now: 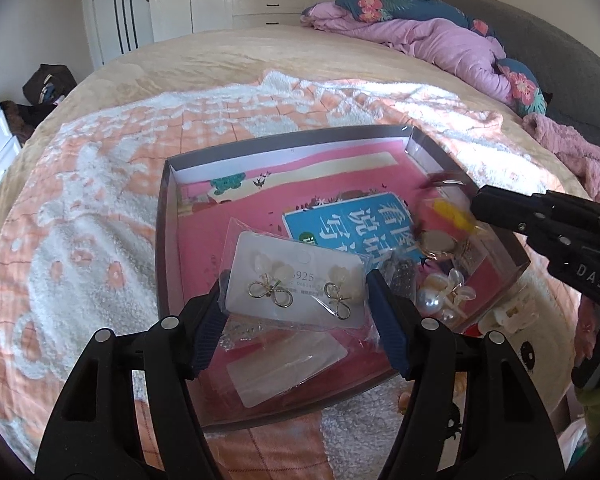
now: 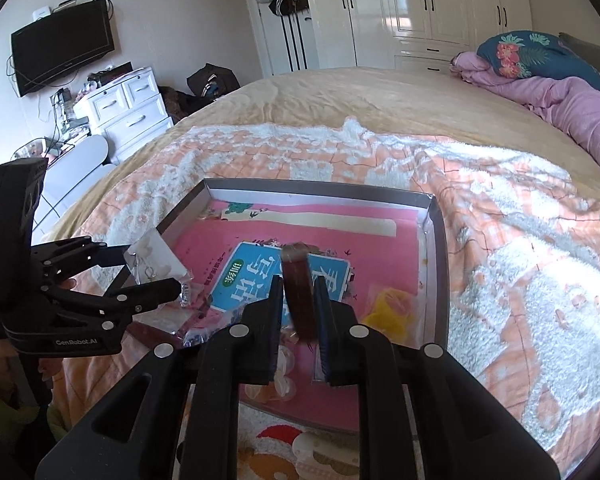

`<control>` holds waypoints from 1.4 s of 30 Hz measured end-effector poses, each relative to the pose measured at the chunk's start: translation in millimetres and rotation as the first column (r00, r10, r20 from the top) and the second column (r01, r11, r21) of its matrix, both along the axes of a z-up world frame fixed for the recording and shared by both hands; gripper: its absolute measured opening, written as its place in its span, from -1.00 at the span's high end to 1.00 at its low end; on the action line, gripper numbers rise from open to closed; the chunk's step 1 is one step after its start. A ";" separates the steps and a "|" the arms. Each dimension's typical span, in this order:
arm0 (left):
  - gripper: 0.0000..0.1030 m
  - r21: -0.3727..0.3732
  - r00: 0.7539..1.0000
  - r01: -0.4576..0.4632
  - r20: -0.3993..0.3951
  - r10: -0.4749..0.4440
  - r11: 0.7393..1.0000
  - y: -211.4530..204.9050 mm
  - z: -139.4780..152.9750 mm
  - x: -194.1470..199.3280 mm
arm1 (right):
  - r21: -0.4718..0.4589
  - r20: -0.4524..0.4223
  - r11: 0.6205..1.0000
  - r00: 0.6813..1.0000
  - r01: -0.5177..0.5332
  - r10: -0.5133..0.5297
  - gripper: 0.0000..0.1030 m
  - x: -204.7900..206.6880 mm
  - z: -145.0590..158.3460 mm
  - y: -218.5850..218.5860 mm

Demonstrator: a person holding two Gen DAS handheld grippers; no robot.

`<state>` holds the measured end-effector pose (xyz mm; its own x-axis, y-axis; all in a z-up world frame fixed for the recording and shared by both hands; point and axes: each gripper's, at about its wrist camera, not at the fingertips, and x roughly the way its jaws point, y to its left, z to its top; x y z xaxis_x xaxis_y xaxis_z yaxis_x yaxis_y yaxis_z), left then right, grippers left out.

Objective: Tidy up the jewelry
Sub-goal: 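Carry the card and watch into the grey box and open both tools, then grasp the white hair clip with the right tool while the left tool grasps the orange coiled hair tie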

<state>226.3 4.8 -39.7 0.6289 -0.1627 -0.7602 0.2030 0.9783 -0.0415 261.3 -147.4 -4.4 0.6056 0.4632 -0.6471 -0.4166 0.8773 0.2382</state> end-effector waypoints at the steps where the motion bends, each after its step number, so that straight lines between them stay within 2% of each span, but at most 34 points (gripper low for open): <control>1: -0.18 0.000 1.000 0.002 -0.002 -0.002 1.000 -0.2 0.0 -0.6 | 0.002 0.001 1.000 1.000 0.003 -0.003 0.58 -1.8 1.2 -1.5; 3: -0.25 0.003 1.000 0.000 0.001 0.000 1.000 -0.2 1.2 -2.0 | 0.009 0.011 1.000 1.000 0.013 -0.013 0.32 -6.3 4.6 -5.9; 5: -0.27 0.007 1.000 0.001 0.003 -0.001 1.000 -1.5 1.9 -3.0 | 0.014 0.023 1.000 0.999 0.022 -0.023 0.25 -13.1 8.7 -11.6; 8: -0.46 0.003 1.000 0.007 0.014 -0.007 1.000 -4.6 6.9 -9.2 | 0.026 0.033 0.999 0.998 0.044 -0.045 0.06 -24.4 13.0 -23.8; 15: -0.47 -0.005 0.999 0.040 0.028 -0.040 0.999 -18.6 19.1 -34.2 | 0.018 0.030 0.997 0.997 0.077 -0.078 -0.19 -55.5 11.1 -50.5; 21: -0.47 0.012 0.992 0.130 0.004 -0.130 0.991 -45.5 15.9 -63.6 | 0.017 -0.016 0.996 0.997 0.082 -0.082 -0.21 -70.6 -3.8 -61.0; 24: -0.50 0.007 0.987 0.155 -0.034 -0.155 0.988 -55.1 4.5 -68.3 | 0.021 -0.034 0.996 0.996 0.086 -0.085 -0.38 -78.1 -10.8 -64.0; 29: -0.58 -0.010 0.979 0.181 -0.099 -0.181 0.983 -68.3 -17.3 -73.3 | 0.026 -0.059 0.996 0.995 0.086 -0.084 -0.42 -85.2 -20.0 -67.1; 33: -0.61 -0.025 0.973 0.186 -0.133 -0.187 0.982 -76.7 -28.0 -74.1 | 0.028 -0.087 0.996 0.993 0.082 -0.080 -0.42 -87.7 -29.7 -68.9; 36: -0.72 -0.028 0.972 0.176 -0.156 -0.178 0.984 -78.3 -35.3 -71.2 | 0.035 -0.103 0.996 0.992 0.080 -0.076 -0.42 -88.6 -34.7 -70.0; 42: -0.73 -0.048 0.964 0.139 -0.223 -0.146 0.989 -75.1 -53.9 -56.7 | 0.052 -0.138 0.996 0.988 0.076 -0.068 -0.46 -83.8 -42.6 -72.0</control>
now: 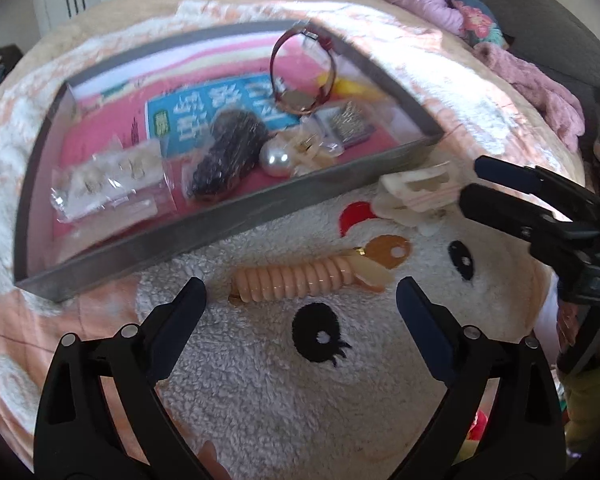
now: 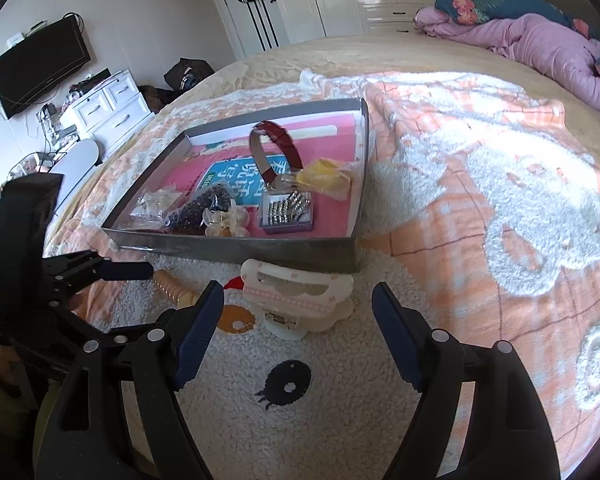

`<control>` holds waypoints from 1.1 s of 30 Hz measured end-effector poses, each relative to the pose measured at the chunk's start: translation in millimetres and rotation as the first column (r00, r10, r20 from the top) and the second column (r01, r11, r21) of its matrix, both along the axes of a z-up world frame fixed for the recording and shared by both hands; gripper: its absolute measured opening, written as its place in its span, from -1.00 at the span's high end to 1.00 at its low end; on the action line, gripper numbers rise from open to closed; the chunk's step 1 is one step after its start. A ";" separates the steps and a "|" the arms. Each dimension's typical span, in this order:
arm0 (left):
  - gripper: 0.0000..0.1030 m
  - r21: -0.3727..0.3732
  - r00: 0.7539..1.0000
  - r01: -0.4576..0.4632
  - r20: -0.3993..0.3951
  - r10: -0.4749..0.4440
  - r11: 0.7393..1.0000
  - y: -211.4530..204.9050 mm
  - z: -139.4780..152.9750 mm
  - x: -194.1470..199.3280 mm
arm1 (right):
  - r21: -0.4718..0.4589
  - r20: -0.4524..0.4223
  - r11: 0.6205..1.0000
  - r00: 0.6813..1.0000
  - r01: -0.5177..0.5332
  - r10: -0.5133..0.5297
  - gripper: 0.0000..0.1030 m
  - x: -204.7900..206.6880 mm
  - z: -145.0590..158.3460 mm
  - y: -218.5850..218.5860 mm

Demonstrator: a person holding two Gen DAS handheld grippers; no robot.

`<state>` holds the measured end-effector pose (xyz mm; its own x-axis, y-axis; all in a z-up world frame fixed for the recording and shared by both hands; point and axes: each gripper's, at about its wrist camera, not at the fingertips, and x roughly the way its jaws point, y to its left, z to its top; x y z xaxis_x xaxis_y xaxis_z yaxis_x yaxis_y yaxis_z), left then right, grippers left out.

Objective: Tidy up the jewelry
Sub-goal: 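Grasp the white hair clip with the right tool while the left tool grasps the orange coiled hair tie, then lower both items into the grey box and open both tools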

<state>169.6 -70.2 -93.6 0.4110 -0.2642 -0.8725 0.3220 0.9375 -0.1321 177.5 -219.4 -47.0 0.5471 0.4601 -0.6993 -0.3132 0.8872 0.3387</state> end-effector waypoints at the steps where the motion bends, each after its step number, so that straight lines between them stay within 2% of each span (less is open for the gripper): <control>1: -0.73 0.010 1.000 -0.002 -0.004 0.002 1.000 -0.3 -4.1 2.0 | 0.005 -0.004 1.000 1.000 -0.003 0.003 -0.46 1.1 -0.9 0.3; 5: -0.73 0.054 1.000 0.005 0.019 -0.006 0.999 -4.6 -8.5 2.0 | 0.019 -0.044 1.000 0.999 -0.017 0.018 -0.46 10.0 -8.5 6.5; 7: -0.59 0.093 0.999 0.005 0.039 -0.009 0.996 -8.0 -9.6 0.3 | 0.007 -0.060 1.000 0.998 -0.016 0.017 -0.46 14.3 -12.6 11.1; 9: -0.34 0.120 0.998 -0.002 0.063 -0.005 0.993 -8.2 -8.7 -1.3 | 0.006 -0.077 1.000 0.997 -0.021 0.021 -0.46 18.7 -18.0 15.4; 11: -0.24 0.119 0.998 -0.001 0.069 -0.008 0.993 -6.3 -7.0 -1.6 | -0.017 -0.088 1.000 0.996 -0.019 0.018 -0.45 21.4 -23.7 19.8; 12: -0.10 0.123 0.997 -0.002 0.077 -0.008 0.992 -5.9 -6.0 -2.6 | -0.024 -0.081 0.999 0.997 -0.021 0.019 -0.31 21.5 -24.2 21.5; 14: 0.05 0.126 0.996 0.004 0.090 -0.015 0.992 -6.6 -3.6 -4.4 | -0.030 -0.066 0.999 0.997 -0.034 0.032 -0.29 20.6 -24.2 23.1; 15: 0.21 0.122 0.996 0.008 0.091 -0.019 0.993 -6.9 -2.7 -5.0 | -0.025 -0.062 0.999 0.997 -0.036 0.034 -0.29 19.9 -23.8 22.8; 18: 0.47 0.104 0.995 0.022 0.093 -0.032 0.994 -6.3 2.6 -8.8 | -0.018 -0.048 0.999 0.998 -0.050 0.049 -0.29 15.4 -17.9 20.8; 22: 0.70 0.055 0.994 0.034 0.104 -0.040 0.998 -0.3 14.4 -14.4 | 0.007 -0.012 0.999 0.999 -0.034 0.034 -0.29 5.2 2.2 9.2; 23: 0.98 0.031 0.994 0.044 0.101 -0.047 0.999 -0.2 17.4 -15.1 | 0.017 0.002 0.999 1.000 -0.031 0.031 -0.29 3.6 7.9 6.7; 25: 0.98 0.051 0.990 0.034 0.135 -0.041 0.998 -0.7 25.3 -16.6 | 0.023 0.043 1.000 0.999 -0.020 0.019 -0.29 0.8 23.5 1.1; 28: 0.99 -0.011 0.991 0.032 0.128 -0.030 0.999 5.8 32.7 -15.6 | 0.030 0.081 1.000 0.997 -0.006 0.003 -0.29 3.6 39.0 -2.2; 33: 1.00 -0.042 0.982 0.002 0.188 0.006 0.999 18.7 57.0 -17.9 | 0.033 0.112 0.999 0.994 -0.010 0.006 -0.29 13.0 51.9 -1.2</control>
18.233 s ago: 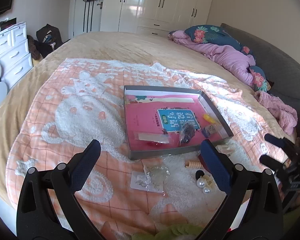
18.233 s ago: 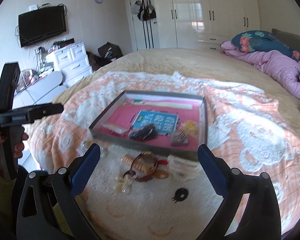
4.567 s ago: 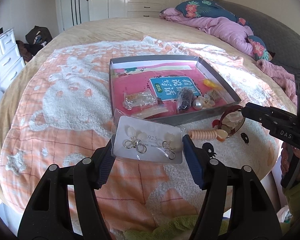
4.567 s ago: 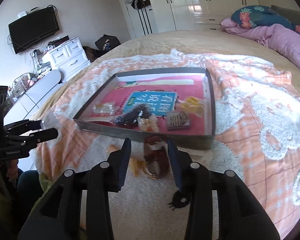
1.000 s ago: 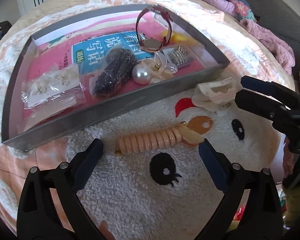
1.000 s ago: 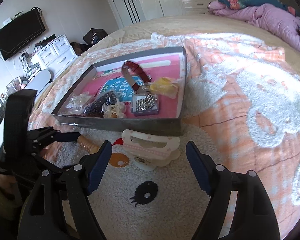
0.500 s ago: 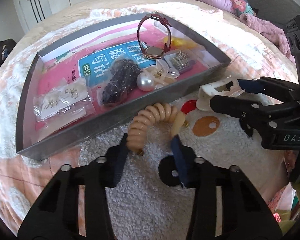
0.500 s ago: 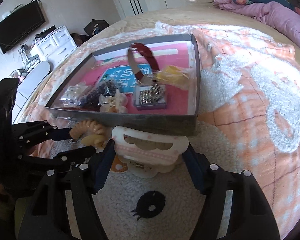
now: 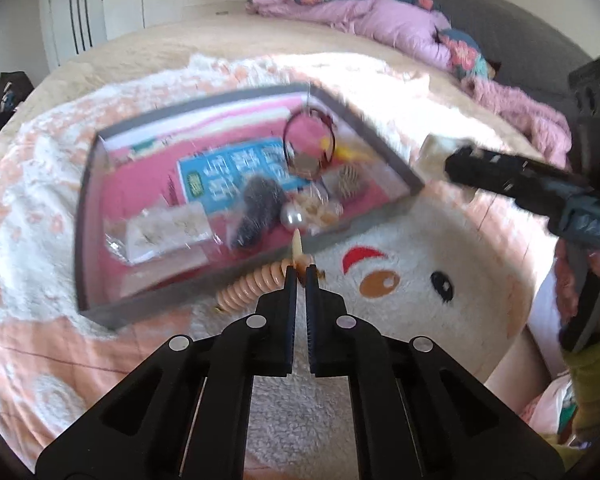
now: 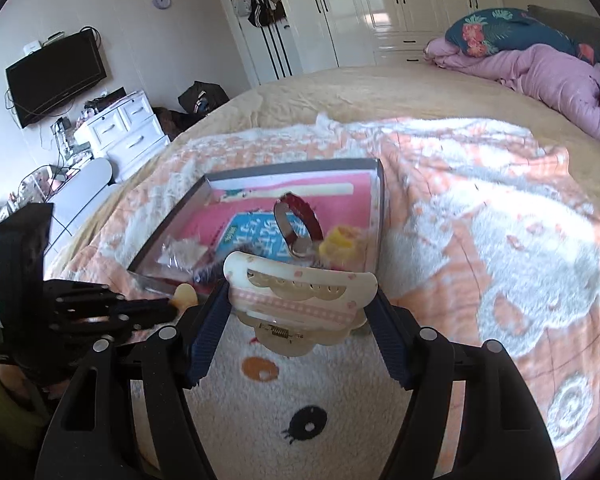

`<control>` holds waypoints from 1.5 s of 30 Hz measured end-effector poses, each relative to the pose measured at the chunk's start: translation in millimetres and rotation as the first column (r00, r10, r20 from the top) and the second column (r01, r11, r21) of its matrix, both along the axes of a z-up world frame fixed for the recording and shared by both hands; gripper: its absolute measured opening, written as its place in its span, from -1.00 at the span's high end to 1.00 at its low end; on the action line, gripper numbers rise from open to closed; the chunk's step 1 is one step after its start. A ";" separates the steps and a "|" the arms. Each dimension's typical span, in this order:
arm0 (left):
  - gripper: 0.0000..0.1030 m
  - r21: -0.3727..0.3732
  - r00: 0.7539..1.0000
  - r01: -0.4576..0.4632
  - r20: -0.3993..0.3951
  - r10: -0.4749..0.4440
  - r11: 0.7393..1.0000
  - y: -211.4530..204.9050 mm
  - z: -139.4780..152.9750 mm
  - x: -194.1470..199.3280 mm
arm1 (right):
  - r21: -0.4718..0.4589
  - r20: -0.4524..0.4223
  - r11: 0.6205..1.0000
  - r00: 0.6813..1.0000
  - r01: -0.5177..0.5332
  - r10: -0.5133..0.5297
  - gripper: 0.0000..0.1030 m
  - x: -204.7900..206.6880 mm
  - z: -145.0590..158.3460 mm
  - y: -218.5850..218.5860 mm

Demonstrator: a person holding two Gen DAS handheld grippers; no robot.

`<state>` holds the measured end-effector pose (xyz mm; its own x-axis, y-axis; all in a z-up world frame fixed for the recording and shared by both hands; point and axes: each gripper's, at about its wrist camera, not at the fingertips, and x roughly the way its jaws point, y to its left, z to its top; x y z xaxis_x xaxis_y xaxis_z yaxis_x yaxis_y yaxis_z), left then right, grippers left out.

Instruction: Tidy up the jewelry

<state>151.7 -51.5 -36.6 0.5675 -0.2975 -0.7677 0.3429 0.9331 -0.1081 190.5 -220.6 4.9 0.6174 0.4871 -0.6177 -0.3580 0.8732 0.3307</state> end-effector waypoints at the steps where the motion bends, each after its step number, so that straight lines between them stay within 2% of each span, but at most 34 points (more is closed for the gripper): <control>1: 1.00 -0.004 1.000 -0.008 0.015 0.008 1.000 2.8 5.5 0.3 | 0.002 0.002 1.000 1.000 -0.002 0.002 -0.29 2.5 0.7 1.4; 10: 1.00 -0.049 0.992 -0.109 0.051 0.111 0.993 39.4 17.3 29.3 | -0.017 -0.011 0.999 1.000 -0.029 0.029 -0.29 33.6 -8.4 27.5; 15: 1.00 -0.016 0.986 -0.159 0.056 0.160 0.987 53.6 9.9 47.1 | -0.023 -0.033 0.999 0.999 -0.026 0.026 -0.30 46.4 -13.8 35.9; 20: 1.00 -0.015 0.982 -0.186 0.039 0.186 0.982 66.0 1.8 53.5 | -0.044 -0.051 0.999 0.998 -0.026 0.024 -0.31 51.6 -19.5 42.0; 22: 1.00 -0.015 0.980 -0.193 0.038 0.193 0.981 67.9 0.9 54.1 | -0.046 -0.058 0.999 0.998 -0.022 0.019 -0.35 52.6 -22.0 43.2; 24: 1.00 -0.022 0.980 -0.196 0.039 0.196 0.980 70.1 2.2 53.4 | -0.045 -0.052 0.999 0.999 -0.013 0.011 -0.54 52.2 -21.7 43.3; 26: 1.00 -0.023 0.979 -0.197 0.045 0.198 0.980 71.2 4.1 52.7 | -0.051 -0.042 0.999 0.999 -0.010 0.008 -0.56 50.9 -19.7 43.6; 28: 0.88 -0.032 0.980 -0.194 0.048 0.196 0.980 71.6 7.7 50.0 | -0.051 -0.034 0.999 0.999 -0.009 0.007 -0.58 47.8 -16.4 42.9; 30: 0.56 -0.032 0.980 -0.191 0.052 0.192 0.981 70.4 10.7 47.3 | -0.049 -0.023 0.999 1.000 -0.006 0.005 -0.64 43.7 -13.2 41.2; 34: 0.32 -0.032 0.981 -0.181 0.061 0.182 0.983 65.8 17.4 38.7 | -0.043 0.001 0.999 1.000 0.001 -0.001 -0.74 33.1 -4.2 36.7; 38: -0.08 -0.032 0.982 -0.171 0.070 0.173 0.985 60.3 24.2 28.7 | -0.041 0.027 0.999 1.000 0.006 -0.005 -0.86 21.0 6.2 32.2; 41: -0.30 -0.030 0.983 -0.166 0.080 0.168 0.986 55.9 30.3 18.4 | -0.041 0.046 0.999 0.999 0.005 -0.003 -0.89 10.0 14.1 28.4; 43: -0.37 -0.032 0.981 -0.165 0.093 0.168 0.986 53.7 34.9 9.5 | -0.036 0.056 0.999 0.998 0.006 -0.004 -0.89 3.5 18.7 25.5; 45: -0.57 -0.035 0.981 -0.165 0.100 0.168 0.986 52.5 38.1 1.7 | -0.028 0.067 1.000 0.998 0.010 -0.008 -0.90 -4.1 23.1 21.8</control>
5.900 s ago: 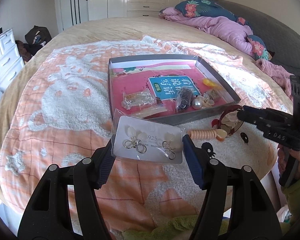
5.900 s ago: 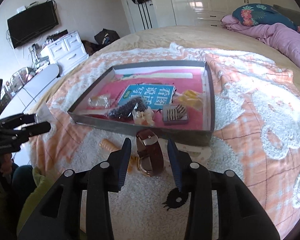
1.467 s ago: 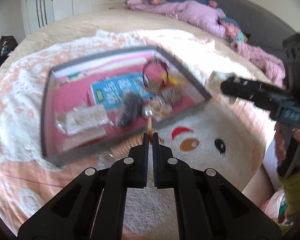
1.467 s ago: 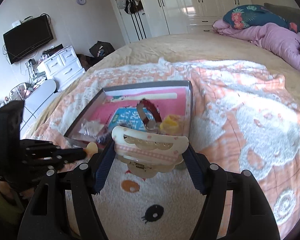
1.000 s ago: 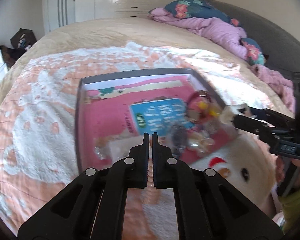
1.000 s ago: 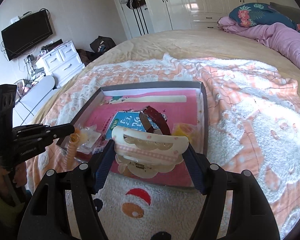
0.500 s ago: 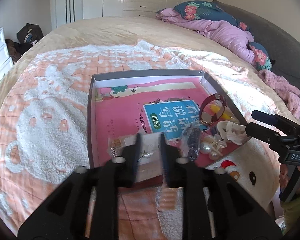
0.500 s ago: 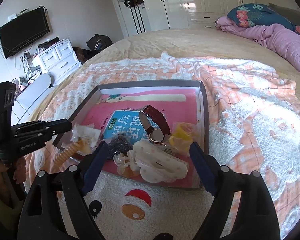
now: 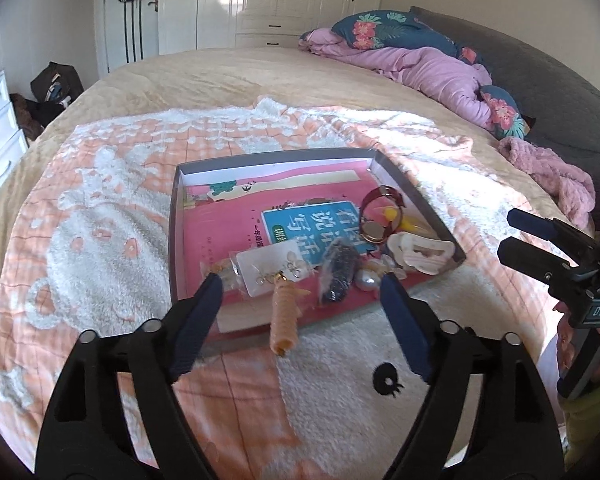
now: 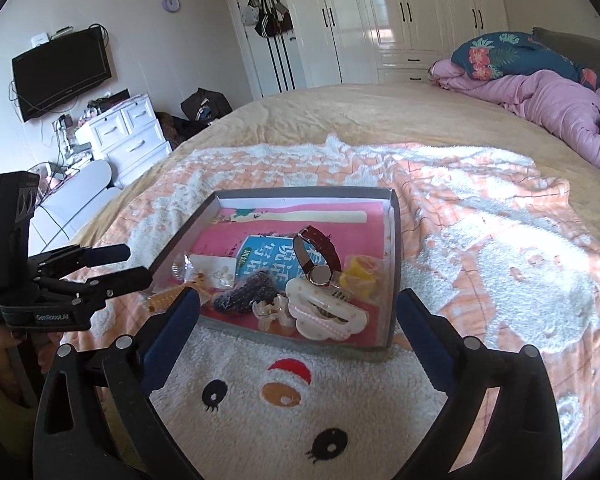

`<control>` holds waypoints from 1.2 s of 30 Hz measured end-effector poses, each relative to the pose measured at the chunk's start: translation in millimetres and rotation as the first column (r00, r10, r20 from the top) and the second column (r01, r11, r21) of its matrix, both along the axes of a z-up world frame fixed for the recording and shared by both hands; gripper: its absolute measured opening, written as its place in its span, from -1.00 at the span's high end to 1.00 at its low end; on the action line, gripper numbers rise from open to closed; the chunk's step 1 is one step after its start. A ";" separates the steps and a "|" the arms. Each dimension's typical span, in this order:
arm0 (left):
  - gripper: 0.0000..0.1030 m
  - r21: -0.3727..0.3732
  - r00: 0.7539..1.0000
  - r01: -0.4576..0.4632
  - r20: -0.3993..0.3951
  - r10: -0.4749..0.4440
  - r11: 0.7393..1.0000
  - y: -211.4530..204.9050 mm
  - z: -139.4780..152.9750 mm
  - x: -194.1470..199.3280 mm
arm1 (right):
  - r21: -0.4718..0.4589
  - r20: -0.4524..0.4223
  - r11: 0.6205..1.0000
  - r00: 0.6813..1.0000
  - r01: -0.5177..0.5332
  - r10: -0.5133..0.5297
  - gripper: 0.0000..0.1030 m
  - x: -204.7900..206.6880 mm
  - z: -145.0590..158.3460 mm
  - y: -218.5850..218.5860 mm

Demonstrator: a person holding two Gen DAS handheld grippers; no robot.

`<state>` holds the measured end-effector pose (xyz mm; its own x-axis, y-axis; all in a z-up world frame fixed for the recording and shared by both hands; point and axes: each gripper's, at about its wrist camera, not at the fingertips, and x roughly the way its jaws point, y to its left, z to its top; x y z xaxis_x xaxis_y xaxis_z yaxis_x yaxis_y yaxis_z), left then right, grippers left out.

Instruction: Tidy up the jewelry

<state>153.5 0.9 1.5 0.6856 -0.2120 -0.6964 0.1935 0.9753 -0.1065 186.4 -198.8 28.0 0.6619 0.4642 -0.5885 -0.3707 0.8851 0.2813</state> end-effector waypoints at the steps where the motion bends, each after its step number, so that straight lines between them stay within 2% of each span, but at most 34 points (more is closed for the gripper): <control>1: -0.61 -0.002 1.000 -0.003 0.003 0.003 1.000 -0.5 1.3 -3.3 | 0.003 0.003 1.000 1.000 0.000 0.000 -0.90 -3.0 1.8 -1.6; 6: -0.81 -0.017 1.000 -0.020 0.016 0.020 1.000 -3.1 7.1 -26.7 | 0.005 0.016 1.000 1.000 -0.004 0.004 -0.91 -21.3 6.6 -6.0; 10: -0.81 -0.034 0.998 -0.053 0.028 0.054 0.998 -2.8 8.1 -45.4 | -0.006 0.032 1.000 0.999 -0.004 0.004 -0.91 -38.7 7.4 -6.5; 13: -0.81 -0.019 0.996 -0.081 0.040 0.082 0.997 -3.4 6.7 -58.7 | -0.012 0.045 1.000 0.999 -0.001 0.001 -0.91 -53.5 5.6 -6.7; 20: -0.81 -0.061 0.992 -0.123 0.031 0.125 0.991 -0.4 -1.9 -81.1 | -0.026 0.032 1.000 0.999 0.005 -0.005 -0.91 -74.7 -6.6 -7.5; 29: -0.82 -0.063 0.993 -0.119 0.009 0.120 0.991 -8.2 -14.4 -95.6 | -0.033 -0.015 0.999 1.000 -0.003 0.002 -0.91 -90.5 -22.6 -3.5; 36: -0.82 -0.063 0.993 -0.120 0.011 0.121 0.991 -12.1 -16.3 -98.8 | -0.043 -0.005 0.999 1.000 -0.015 0.015 -0.91 -94.5 -20.8 0.8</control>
